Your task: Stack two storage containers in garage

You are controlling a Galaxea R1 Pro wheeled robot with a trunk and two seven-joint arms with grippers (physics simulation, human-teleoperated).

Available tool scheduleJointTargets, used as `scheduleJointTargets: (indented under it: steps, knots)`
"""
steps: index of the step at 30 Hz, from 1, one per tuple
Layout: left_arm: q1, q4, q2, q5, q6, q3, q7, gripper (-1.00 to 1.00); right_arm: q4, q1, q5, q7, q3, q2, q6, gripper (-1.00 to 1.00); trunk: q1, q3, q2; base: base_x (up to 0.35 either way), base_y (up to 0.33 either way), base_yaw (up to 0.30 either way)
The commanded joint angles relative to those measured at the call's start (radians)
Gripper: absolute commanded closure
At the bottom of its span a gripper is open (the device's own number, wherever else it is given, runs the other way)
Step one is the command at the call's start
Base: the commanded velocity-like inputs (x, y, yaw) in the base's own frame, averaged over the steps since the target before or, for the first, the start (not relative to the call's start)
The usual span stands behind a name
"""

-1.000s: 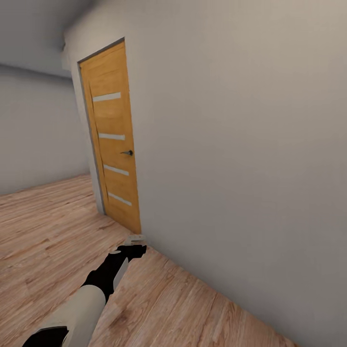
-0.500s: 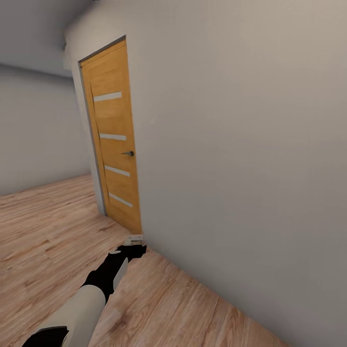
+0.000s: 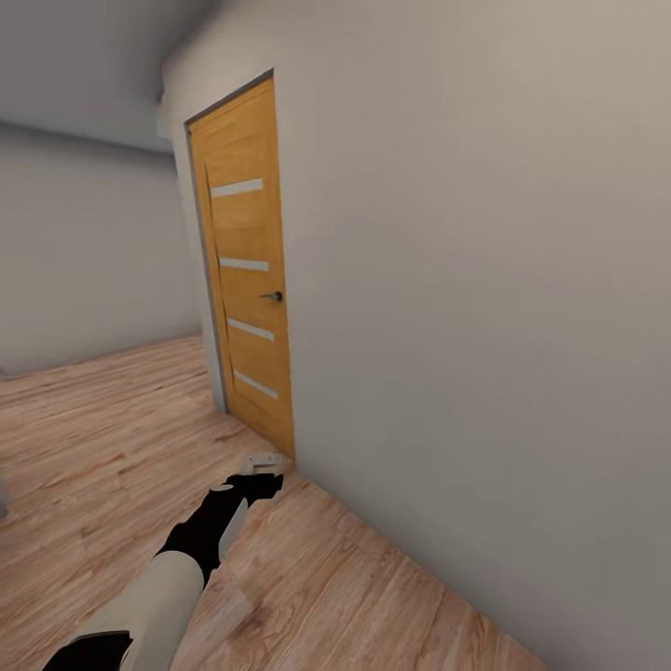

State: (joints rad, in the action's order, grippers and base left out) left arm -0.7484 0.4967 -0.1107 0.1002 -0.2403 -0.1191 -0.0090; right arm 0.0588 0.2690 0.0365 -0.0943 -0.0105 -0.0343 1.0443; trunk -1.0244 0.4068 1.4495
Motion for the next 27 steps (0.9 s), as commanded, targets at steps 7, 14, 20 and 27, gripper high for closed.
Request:
scheduleJointTargets:
  steps: [7,14,20,27]
  knots:
    - [0.000,0.002,-0.002,0.010,-0.005,-0.007,-0.002,-1.00,0.001,-0.001,0.005,-0.005,0.000,0.000,0.003,-1.00,-0.001,0.001,0.000,0.325,-0.092,0.001]
    - [0.000,0.002,-0.003,0.009,-0.005,-0.007,-0.002,-1.00,0.001,-0.001,0.005,-0.005,0.000,0.000,0.003,-1.00,-0.001,0.001,0.000,0.273,-0.083,0.000]
    - [-0.001,0.002,-0.002,0.009,-0.005,-0.007,-0.002,-1.00,0.001,-0.001,0.005,-0.007,0.000,0.000,0.003,-1.00,-0.001,0.001,0.000,0.036,-0.010,0.110]
    - [0.000,0.002,-0.001,0.007,-0.004,-0.008,-0.003,-1.00,0.001,-0.001,0.005,-0.007,0.000,0.001,0.003,-1.00,-0.001,0.001,0.000,0.001,0.000,0.283]
